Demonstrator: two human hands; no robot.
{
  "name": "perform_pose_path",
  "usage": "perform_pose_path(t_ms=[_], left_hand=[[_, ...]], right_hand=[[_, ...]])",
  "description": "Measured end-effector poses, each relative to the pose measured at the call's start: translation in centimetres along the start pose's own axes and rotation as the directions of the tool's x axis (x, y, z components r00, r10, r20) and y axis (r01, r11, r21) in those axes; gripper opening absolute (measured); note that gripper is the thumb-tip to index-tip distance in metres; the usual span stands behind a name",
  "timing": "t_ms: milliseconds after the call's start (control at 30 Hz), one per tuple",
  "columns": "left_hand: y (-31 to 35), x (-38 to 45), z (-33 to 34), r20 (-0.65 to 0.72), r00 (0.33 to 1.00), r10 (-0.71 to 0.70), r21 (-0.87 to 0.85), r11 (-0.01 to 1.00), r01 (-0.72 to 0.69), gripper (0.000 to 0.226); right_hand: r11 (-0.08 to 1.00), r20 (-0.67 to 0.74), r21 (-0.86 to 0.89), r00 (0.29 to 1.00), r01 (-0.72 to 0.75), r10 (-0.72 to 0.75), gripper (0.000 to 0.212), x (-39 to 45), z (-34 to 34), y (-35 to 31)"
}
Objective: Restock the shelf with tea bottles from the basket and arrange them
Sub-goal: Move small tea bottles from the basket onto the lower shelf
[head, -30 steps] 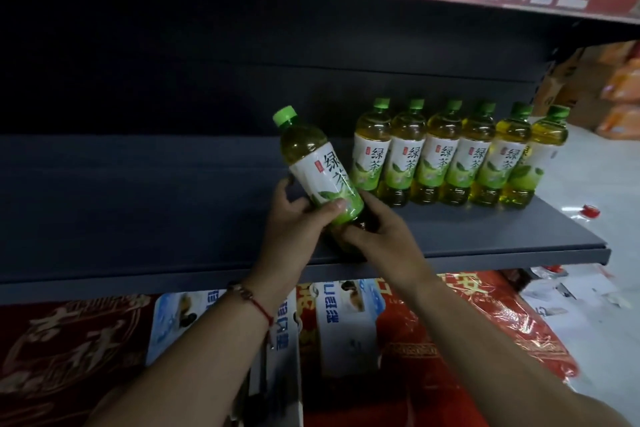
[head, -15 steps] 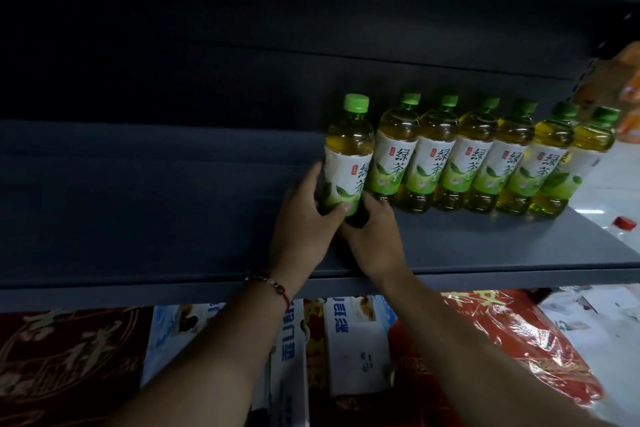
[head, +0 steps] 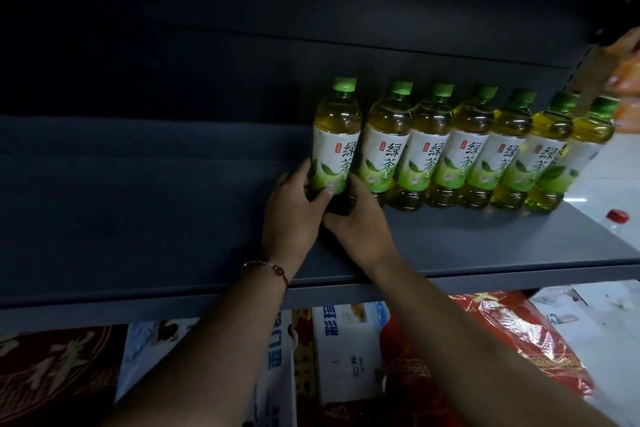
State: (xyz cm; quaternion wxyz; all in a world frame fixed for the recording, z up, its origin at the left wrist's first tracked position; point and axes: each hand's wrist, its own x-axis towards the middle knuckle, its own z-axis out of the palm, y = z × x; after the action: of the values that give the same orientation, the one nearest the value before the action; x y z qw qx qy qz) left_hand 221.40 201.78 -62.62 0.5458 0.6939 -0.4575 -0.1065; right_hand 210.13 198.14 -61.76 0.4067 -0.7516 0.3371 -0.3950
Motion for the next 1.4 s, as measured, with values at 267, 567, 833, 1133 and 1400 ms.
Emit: perform_pose_path(t_ms=[267,567,833,1133,1400], left_hand=[[0.2,0.6,0.1,-0.008,1.000,0.002,0.041,0.999,-0.001,0.050],[2.3,-2.4,-1.4,0.103,0.994,0.043,0.358,0.930,-0.078,0.034],[6.3,-7.6,-0.2,0.297,0.951,0.090,0.469,0.854,-0.227,0.061],[11.8,-12.7,5.9,0.563,0.823,0.078,0.504,0.757,-0.416,0.079],[18.9,-18.9,14.5,0.712,0.668,0.217,0.328,0.739,-0.589,0.078]], right_hand=[[0.997,0.062,-0.024,0.995,-0.077,0.078,0.062,0.6,-0.5,-0.2],[0.961,0.134,-0.257,0.981,-0.103,0.141,0.043,-0.9,-4.0,-1.5],[0.784,0.156,-0.620,0.984,0.032,0.084,0.051,-5.0,-10.4,-2.3],[0.495,0.021,-0.864,0.976,-0.092,0.219,0.070,-12.3,-20.9,-1.7],[0.373,-0.171,-0.886,0.942,-0.275,0.289,0.070,-21.6,-31.5,0.4]])
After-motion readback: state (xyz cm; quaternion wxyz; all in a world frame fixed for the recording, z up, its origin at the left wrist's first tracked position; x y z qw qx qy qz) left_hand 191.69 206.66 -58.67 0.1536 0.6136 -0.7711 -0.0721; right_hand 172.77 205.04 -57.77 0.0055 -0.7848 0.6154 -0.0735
